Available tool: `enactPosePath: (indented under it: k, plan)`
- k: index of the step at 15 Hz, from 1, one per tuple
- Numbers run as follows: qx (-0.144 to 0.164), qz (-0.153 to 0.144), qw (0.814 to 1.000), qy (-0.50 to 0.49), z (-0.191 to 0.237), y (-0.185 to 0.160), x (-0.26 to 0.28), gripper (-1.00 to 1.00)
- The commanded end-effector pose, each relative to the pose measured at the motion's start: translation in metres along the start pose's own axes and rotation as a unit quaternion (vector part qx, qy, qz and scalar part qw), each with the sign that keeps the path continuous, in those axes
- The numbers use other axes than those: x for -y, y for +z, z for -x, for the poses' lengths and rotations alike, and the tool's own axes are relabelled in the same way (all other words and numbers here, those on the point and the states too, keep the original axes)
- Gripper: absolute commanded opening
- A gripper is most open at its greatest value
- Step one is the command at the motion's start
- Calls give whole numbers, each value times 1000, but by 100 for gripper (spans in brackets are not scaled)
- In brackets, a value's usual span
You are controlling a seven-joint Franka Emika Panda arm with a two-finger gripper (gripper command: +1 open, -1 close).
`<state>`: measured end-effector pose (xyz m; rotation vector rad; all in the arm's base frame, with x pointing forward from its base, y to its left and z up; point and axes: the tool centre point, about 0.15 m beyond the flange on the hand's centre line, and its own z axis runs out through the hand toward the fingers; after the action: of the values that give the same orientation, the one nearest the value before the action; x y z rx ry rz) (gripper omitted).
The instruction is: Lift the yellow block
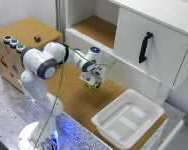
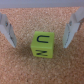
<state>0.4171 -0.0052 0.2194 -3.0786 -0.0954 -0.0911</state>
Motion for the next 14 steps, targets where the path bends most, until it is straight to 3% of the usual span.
enactPosePath:
  k: [1, 14]
  plan:
    - [22, 54, 997, 49, -6, 12, 0, -100]
    - [5, 50, 997, 55, -1, -3, -12, -100]
